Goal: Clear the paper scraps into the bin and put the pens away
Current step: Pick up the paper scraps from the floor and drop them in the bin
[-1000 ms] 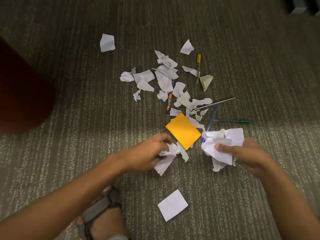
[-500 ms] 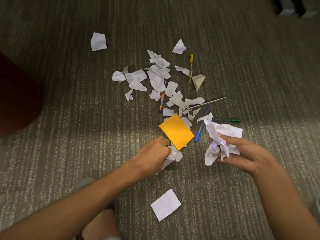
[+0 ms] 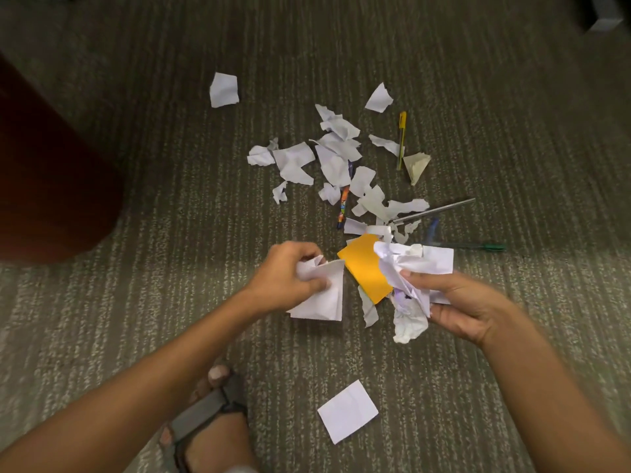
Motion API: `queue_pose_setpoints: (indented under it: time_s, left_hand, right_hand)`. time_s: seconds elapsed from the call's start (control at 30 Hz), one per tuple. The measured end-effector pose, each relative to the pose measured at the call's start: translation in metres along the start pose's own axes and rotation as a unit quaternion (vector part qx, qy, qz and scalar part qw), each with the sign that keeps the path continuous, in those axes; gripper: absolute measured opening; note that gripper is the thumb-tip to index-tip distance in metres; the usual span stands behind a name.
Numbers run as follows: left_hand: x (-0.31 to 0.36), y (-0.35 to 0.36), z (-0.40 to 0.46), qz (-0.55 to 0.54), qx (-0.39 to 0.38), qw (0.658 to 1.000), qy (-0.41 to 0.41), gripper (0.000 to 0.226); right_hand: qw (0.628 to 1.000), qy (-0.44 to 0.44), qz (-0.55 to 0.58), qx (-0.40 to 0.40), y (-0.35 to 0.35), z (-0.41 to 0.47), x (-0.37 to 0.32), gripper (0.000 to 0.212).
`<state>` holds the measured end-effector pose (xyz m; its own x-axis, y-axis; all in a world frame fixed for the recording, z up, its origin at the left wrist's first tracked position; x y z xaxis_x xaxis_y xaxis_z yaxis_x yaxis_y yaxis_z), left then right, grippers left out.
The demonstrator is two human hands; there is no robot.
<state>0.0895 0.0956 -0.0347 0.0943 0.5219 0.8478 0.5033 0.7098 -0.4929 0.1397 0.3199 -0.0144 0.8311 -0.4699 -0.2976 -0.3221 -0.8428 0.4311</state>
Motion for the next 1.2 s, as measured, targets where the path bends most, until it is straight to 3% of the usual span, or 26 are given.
queue_pose_setpoints:
  time_s: [0.2, 0.33, 0.53, 0.67, 0.8, 0.97, 1.1, 1.2]
  left_hand:
    - [0.037, -0.076, -0.002, -0.119, 0.135, 0.983, -0.037, 0.032]
    - [0.091, -0.151, -0.018, -0.078, 0.252, 0.964, 0.013, 0.032]
    - [0.166, -0.29, -0.099, 0.002, 0.479, 0.872, 0.102, 0.028]
    - [0.165, -0.367, -0.145, 0.1, 0.57, 0.814, 0.05, 0.039]
    - [0.124, -0.421, -0.164, 0.18, 0.575, 0.795, -0.065, 0.042]
    - [0.066, -0.437, -0.175, 0.215, 0.503, 0.809, -0.212, 0.049]
    - [0.038, -0.438, -0.181, 0.223, 0.426, 0.829, -0.286, 0.058]
    - [0.026, -0.437, -0.182, 0.237, 0.37, 0.842, -0.313, 0.035]
  right_hand:
    - [0.998, -0.055, -0.014, -0.01, 0.065, 0.004, -0.034, 0.042]
    - [0.995, -0.078, -0.005, -0.063, 0.141, -0.004, -0.067, 0.049]
    - [0.975, -0.102, -0.051, -0.19, 0.283, -0.045, -0.102, 0.049]
    - [0.944, -0.124, -0.138, -0.271, 0.385, -0.068, -0.1, 0.037]
    - [0.926, -0.15, -0.241, -0.249, 0.463, -0.065, -0.083, 0.01]
    - [0.905, -0.163, -0.327, -0.218, 0.522, -0.038, -0.055, 0.012]
    - [0.879, -0.219, -0.388, -0.17, 0.545, -0.015, -0.037, 0.049]
    - [0.828, -0.229, -0.491, -0.143, 0.549, -0.005, -0.022, 0.058]
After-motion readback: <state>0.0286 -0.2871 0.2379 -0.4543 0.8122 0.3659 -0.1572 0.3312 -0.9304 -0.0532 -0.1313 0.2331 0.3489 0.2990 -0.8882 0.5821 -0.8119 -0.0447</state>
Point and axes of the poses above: each hand's wrist, its own z-axis towards the middle knuckle, its own y-axis out of the palm, x = y × z, the point moved 5 cm from there along z, towards the middle knuckle, and after that the axes turned 9 degrees about y, right-handed, at the moved point
